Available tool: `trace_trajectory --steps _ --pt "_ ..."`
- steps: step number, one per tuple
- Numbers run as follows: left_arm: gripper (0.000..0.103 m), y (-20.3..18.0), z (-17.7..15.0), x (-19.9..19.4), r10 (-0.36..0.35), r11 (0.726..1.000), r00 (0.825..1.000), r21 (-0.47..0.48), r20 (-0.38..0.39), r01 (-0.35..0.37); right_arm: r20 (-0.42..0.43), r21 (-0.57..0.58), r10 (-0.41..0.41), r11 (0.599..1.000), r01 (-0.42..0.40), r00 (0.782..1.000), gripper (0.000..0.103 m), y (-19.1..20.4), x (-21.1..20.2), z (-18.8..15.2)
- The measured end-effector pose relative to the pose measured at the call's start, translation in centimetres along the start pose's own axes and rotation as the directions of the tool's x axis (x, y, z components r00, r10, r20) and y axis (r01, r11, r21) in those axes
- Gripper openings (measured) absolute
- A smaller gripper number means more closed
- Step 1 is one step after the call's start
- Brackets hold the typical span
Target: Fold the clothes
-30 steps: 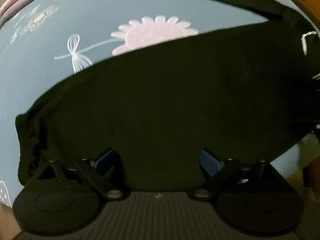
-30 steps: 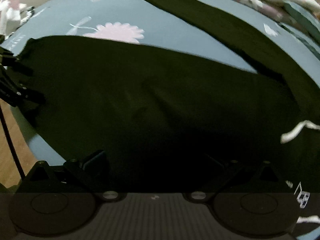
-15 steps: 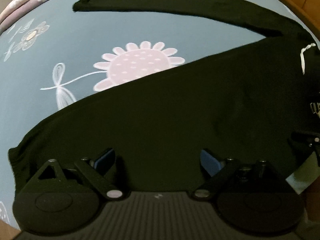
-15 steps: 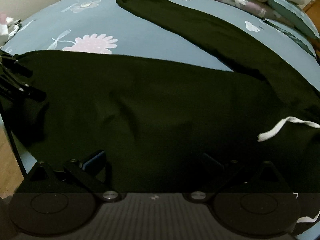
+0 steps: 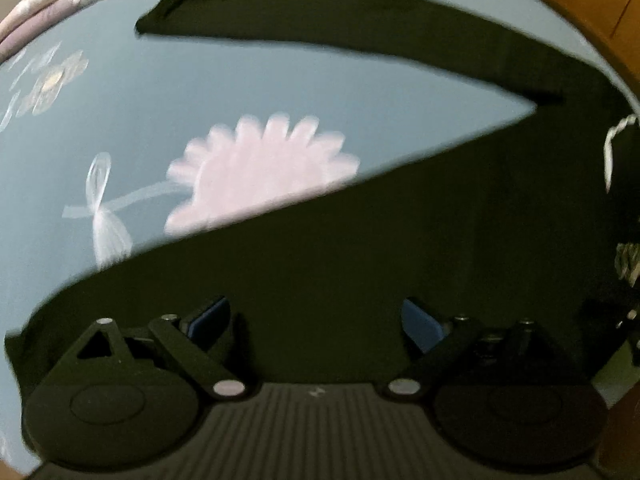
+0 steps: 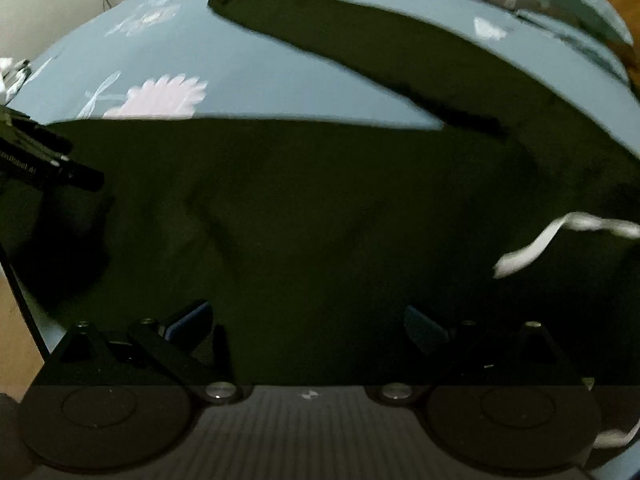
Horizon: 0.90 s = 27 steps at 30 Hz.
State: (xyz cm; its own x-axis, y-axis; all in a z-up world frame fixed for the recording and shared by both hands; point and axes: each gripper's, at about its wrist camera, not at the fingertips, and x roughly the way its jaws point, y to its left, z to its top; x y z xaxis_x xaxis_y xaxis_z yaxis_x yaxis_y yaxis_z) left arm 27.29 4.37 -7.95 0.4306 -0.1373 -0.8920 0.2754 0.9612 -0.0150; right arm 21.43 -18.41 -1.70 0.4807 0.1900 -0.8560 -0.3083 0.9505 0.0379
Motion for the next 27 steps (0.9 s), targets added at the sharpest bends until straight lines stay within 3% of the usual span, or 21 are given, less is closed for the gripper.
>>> trace_trajectory --steps 7,13,16,20,27 --pt "0.092 -0.9 2.4 0.4 -0.006 1.0 1.0 0.002 0.024 0.006 0.072 -0.019 -0.085 0.996 0.086 0.994 0.103 -3.5 1.3 4.1" --pt "0.092 0.5 3.1 -0.1 0.003 1.0 0.998 0.012 0.062 -0.004 0.164 -0.053 -0.163 0.983 0.174 0.973 0.103 -5.8 4.1 9.2" --pt "0.092 1.6 2.9 0.1 -0.003 1.0 0.998 0.003 0.065 0.003 0.129 0.0 -0.199 0.98 0.2 0.972 0.103 -7.1 6.6 10.9" --pt "0.092 3.0 2.3 -0.2 -0.007 1.0 0.998 0.011 0.067 0.006 -0.002 0.057 -0.123 0.991 0.122 0.992 0.103 -7.5 9.1 11.2" --pt "0.092 6.7 2.4 -0.8 -0.03 0.999 0.997 -0.012 0.072 0.031 -0.048 0.127 -0.138 0.981 0.143 0.989 0.103 -7.5 9.2 12.9"
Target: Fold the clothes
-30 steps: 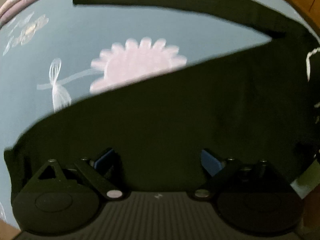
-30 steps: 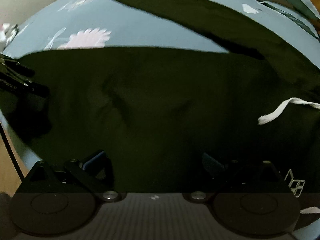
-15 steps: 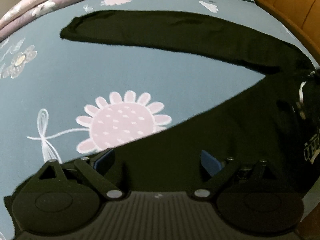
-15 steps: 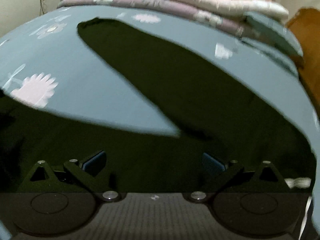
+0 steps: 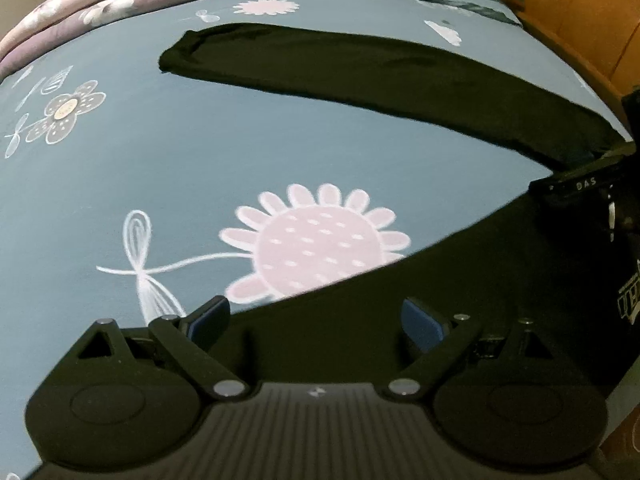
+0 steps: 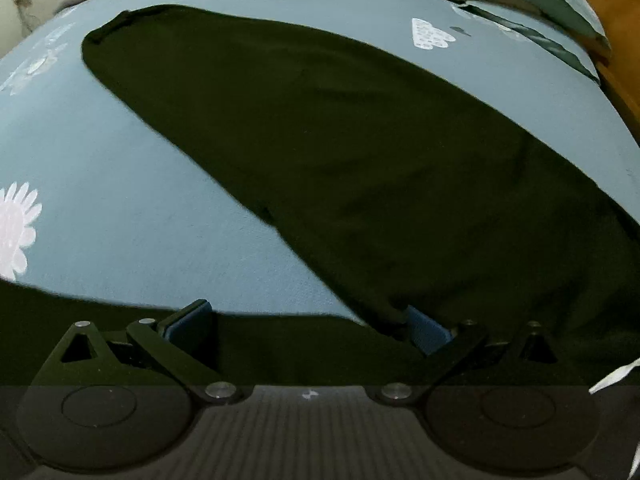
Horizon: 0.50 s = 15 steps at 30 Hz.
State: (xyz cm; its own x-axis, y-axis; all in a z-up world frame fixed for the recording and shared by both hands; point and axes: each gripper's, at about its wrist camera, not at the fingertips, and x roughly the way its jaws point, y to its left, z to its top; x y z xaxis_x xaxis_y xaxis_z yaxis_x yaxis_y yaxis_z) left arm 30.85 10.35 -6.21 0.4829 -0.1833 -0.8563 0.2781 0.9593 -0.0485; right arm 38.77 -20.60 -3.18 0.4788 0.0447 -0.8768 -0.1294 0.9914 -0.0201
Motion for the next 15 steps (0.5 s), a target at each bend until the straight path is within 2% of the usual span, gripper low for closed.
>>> trace_trajectory --steps 3,6,7,11,13,15 --pt "0.092 1.6 1.1 0.1 -0.043 0.999 0.999 0.002 0.009 0.043 0.008 0.021 -0.015 1.0 0.015 1.0 0.103 0.8 0.0 1.0" --pt "0.092 2.6 2.5 0.4 -0.093 0.995 0.996 0.02 -0.001 0.093 -0.022 0.043 -0.013 0.999 0.014 1.0 0.103 1.6 1.5 1.3" --pt "0.092 2.6 2.9 0.4 -0.084 0.996 0.996 0.036 0.005 0.084 -0.038 0.058 -0.011 0.998 0.013 0.999 0.103 1.9 2.3 1.2" --pt "0.092 2.4 4.5 0.7 -0.038 0.996 0.999 0.086 0.031 0.035 -0.015 0.072 -0.028 0.997 0.029 0.999 0.103 2.6 2.6 0.6" --pt "0.092 1.7 5.7 1.3 -0.022 0.997 0.999 0.074 0.04 0.018 -0.022 0.057 0.013 0.998 -0.012 1.0 0.103 2.1 2.0 0.7" --pt "0.092 0.2 7.6 2.4 -0.038 0.997 0.998 0.076 0.048 0.035 0.007 0.045 0.072 0.996 -0.072 0.997 0.103 1.0 0.7 0.7"
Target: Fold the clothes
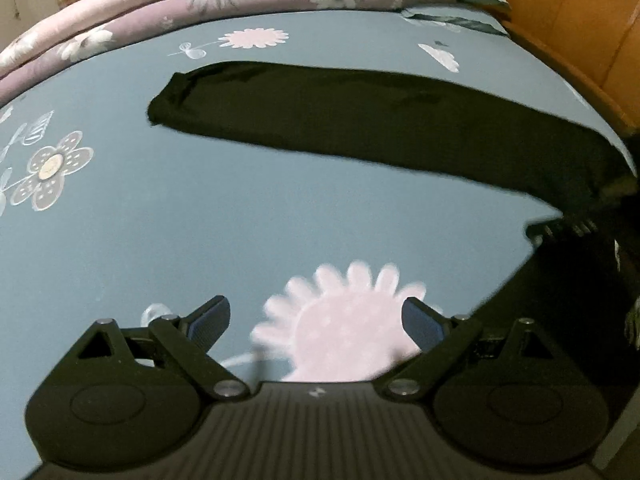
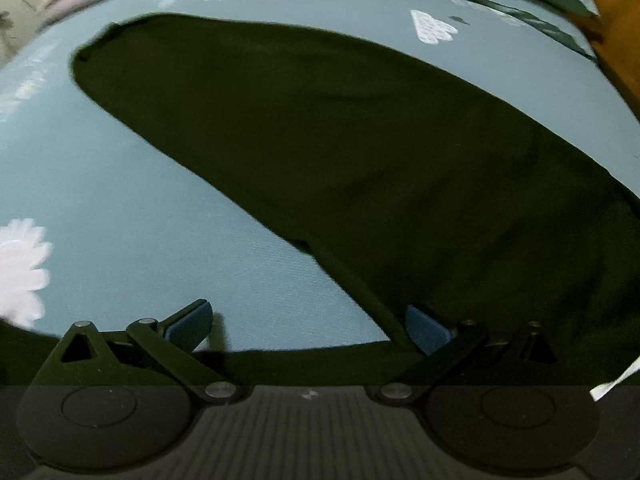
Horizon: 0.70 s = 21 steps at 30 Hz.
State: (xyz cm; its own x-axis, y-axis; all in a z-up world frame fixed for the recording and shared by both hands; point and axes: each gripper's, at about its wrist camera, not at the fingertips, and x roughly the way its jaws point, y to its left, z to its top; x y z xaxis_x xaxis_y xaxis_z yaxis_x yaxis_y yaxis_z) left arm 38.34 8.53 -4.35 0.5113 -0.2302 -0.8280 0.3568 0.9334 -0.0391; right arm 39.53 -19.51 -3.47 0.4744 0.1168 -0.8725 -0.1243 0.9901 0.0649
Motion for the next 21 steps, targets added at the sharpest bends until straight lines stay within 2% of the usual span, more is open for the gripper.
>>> trace_trajectory --steps 2,6,10,15,18,21 --pt "0.092 -1.8 2.7 1.6 -0.023 1.0 0.999 0.012 0.025 0.023 0.037 -0.055 0.024 0.998 -0.022 0.999 0.103 -0.7 -1.7 -0.3" --pt "0.092 -6.8 9.2 6.3 -0.098 0.995 0.991 0.037 0.096 0.095 0.087 -0.214 0.014 0.977 0.005 0.996 0.103 -1.7 -4.4 -1.3" --pt "0.092 -12.9 13.2 11.3 -0.168 0.983 0.979 0.093 0.117 0.157 0.101 -0.299 0.008 0.954 0.023 0.995 0.103 -3.4 -6.1 -2.1" --pt "0.092 -18.2 13.1 14.5 -0.273 0.952 0.96 0.166 0.067 0.259 0.092 -0.312 -0.005 0.95 0.033 0.996 0.103 -6.2 -6.6 -3.0" --pt "0.092 -19.3 11.6 16.0 -0.272 0.95 0.962 0.158 -0.013 0.271 0.085 -0.286 -0.006 0.958 0.03 0.996 0.103 -7.9 -6.3 -2.9" --pt "0.093 -20.0 10.2 15.5 -0.264 0.945 0.964 0.193 -0.02 0.263 0.087 -0.248 0.011 0.969 0.011 0.996 0.103 -9.7 -6.4 -2.6"
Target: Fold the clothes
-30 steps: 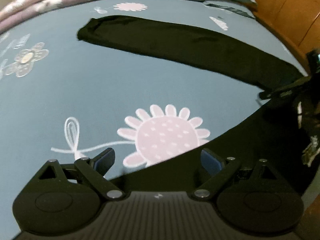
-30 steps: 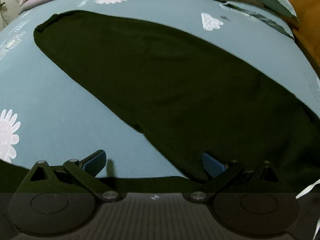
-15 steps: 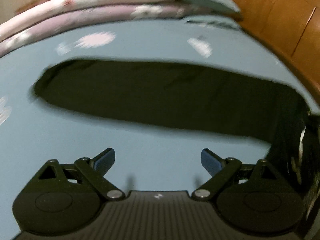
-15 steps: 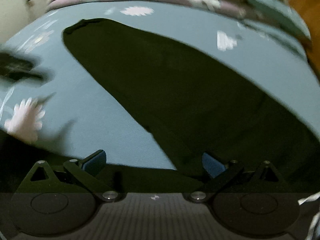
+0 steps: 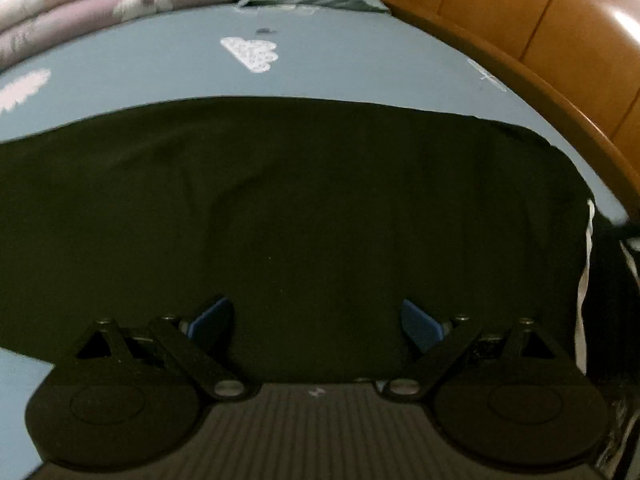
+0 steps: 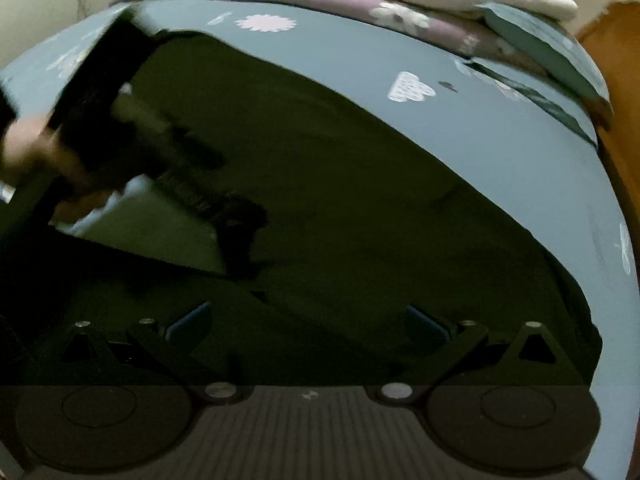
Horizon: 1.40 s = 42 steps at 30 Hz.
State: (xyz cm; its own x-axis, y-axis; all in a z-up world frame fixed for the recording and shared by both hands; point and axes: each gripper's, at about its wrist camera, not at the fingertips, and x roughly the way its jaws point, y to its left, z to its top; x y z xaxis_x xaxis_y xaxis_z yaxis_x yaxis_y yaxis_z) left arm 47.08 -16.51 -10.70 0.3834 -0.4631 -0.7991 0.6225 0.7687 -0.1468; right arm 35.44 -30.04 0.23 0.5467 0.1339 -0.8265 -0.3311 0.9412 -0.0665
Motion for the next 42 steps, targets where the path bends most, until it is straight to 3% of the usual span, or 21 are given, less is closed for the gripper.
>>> trace_trajectory --steps 4,8,13,21,24,27,32,42 --pt "0.093 -0.1 0.2 -0.9 -0.019 1.0 0.999 0.017 -0.033 0.019 -0.052 -0.003 0.014 1.0 -0.014 0.999 0.103 -2.0 0.7 0.1" --pt "0.093 -0.4 2.1 -1.9 -0.026 0.999 1.0 0.046 0.013 0.026 -0.023 -0.009 0.022 1.0 -0.022 0.999 0.103 -3.6 0.0 0.5" --pt "0.093 -2.1 3.5 -0.5 -0.063 0.994 0.998 0.096 0.025 0.061 -0.027 0.009 -0.007 1.0 0.008 1.0 0.103 -6.9 0.3 0.9" --pt "0.093 -3.4 2.9 2.1 -0.056 0.994 0.998 0.087 -0.025 0.058 -0.118 0.23 0.052 0.973 -0.023 0.992 0.103 -12.0 4.2 -1.7" --pt "0.097 -3.3 2.9 2.2 -0.073 0.992 0.997 0.096 -0.036 0.077 -0.18 0.293 0.074 0.956 -0.018 0.981 0.103 -12.6 6.0 -3.3" --pt "0.101 -3.0 3.5 2.5 -0.11 0.988 0.992 0.101 -0.059 0.116 -0.15 0.266 0.059 0.964 -0.017 0.987 0.103 -12.3 6.0 -4.1" --pt "0.102 -2.2 3.9 2.6 -0.149 0.986 0.986 0.058 -0.081 0.154 -0.185 0.22 0.056 0.975 -0.014 0.981 0.103 -12.1 6.6 -3.5" --pt "0.102 -2.6 3.2 2.4 -0.141 0.984 0.987 0.101 -0.075 0.149 -0.24 0.217 0.05 0.976 0.003 0.969 0.103 -11.7 6.6 -2.2"
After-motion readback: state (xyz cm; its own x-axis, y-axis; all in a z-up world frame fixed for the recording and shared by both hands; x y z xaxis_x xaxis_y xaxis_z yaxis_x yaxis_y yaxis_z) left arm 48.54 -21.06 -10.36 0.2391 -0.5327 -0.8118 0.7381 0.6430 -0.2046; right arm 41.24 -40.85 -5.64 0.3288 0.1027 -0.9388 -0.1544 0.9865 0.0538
